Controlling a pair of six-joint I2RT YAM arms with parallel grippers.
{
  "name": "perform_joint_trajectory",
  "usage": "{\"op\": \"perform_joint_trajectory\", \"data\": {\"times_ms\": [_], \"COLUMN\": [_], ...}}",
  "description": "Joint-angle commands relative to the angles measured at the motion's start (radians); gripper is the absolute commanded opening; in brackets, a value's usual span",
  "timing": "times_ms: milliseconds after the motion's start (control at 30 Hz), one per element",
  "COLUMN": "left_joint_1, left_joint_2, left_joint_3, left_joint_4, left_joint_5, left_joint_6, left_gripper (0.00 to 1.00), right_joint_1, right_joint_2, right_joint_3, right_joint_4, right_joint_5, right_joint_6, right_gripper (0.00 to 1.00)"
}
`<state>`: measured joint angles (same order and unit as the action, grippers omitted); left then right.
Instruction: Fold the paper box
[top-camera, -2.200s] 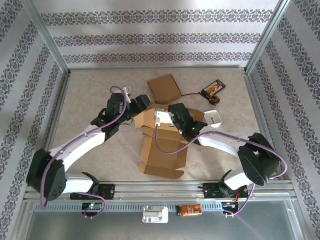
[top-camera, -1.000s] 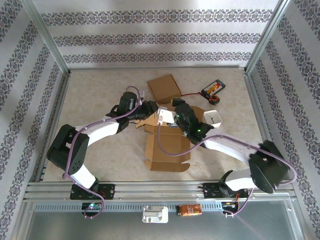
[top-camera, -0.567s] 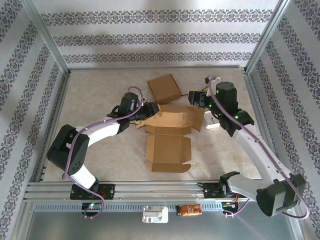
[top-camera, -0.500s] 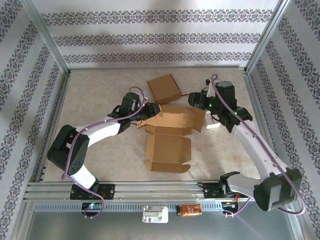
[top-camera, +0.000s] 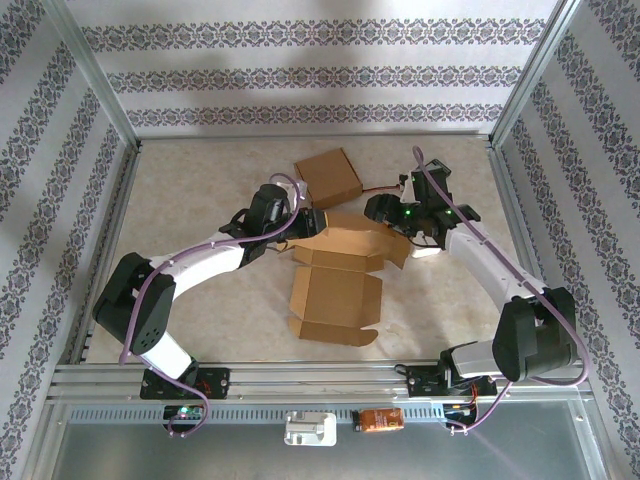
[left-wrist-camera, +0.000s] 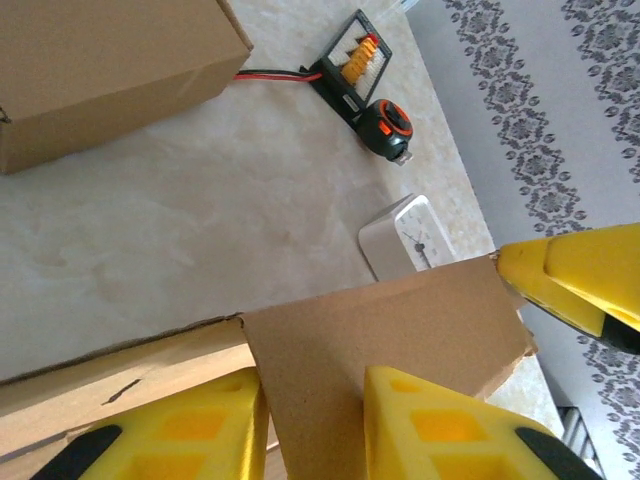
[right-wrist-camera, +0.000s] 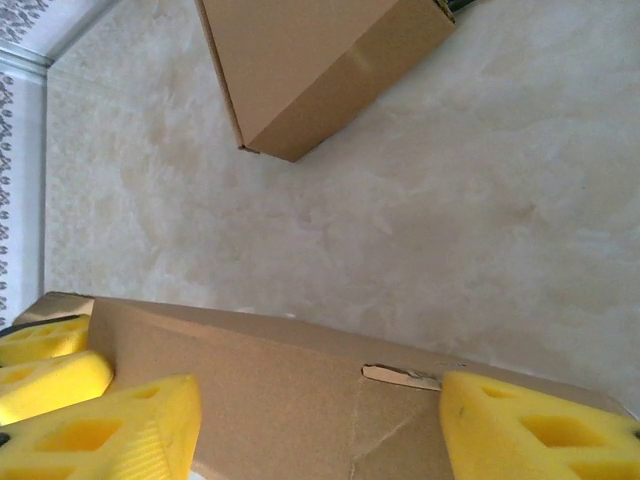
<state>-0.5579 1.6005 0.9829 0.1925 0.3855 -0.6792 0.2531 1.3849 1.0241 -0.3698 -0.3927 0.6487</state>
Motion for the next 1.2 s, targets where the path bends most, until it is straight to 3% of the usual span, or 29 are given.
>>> {"op": "perform_joint_trajectory", "data": {"times_ms": [0,400,500,600,733,833,933,1033,1167], "left_joint_1": [-0.024,-0.027,-0.027,-0.027,-0.027,-0.028,-0.028,-0.028,-0.028], "left_joint_2": [-0.007,-0.004,-0.002,-0.003,-0.002,0.001,0.006,0.009,0.004], "left_joint_3": [0.03,0.035,0.035,0.035,0.038,0.037,0.034,0.034,0.033], "left_joint_4": [-0.014,-0.018,-0.021,-0.028,-0.039,-0.039,-0.029,-0.025,-0.024], "left_joint_5": [-0.013,-0.016,-0.021,-0.028,-0.033,-0.034,-0.028,-0.02,-0.019], "left_joint_6": [0.062,0.079,0.084,0.094,0.113,0.115,0.11,0.107,0.109], "left_gripper": [0.29,0.32,0.32,0.32,0.32,0.32,0.32,0.32,0.32], "right_joint_1": [0.024,0.09,0.093,0.107,0.155,0.194,0.196,0.154,0.107], "right_joint_2": [0.002,-0.001,-0.028,-0.1,-0.183,-0.217,-0.217,-0.15,0.021], "right_joint_3": [-0.043,-0.091,-0.078,-0.034,0.021,0.032,0.025,0.078,0.238], "right_joint_4": [-0.013,0.021,0.002,-0.072,-0.121,-0.112,-0.124,-0.18,-0.35], "right_joint_5": [-0.009,0.088,0.119,0.23,0.329,0.241,0.061,-0.054,-0.187], "right_joint_6": [0.057,0.184,0.146,-0.007,-0.327,-0.657,-1.025,-1.209,-1.315], "right_gripper": [0.64,0.6,0.6,0.66,0.71,0.83,0.95,0.98,0.98]}}
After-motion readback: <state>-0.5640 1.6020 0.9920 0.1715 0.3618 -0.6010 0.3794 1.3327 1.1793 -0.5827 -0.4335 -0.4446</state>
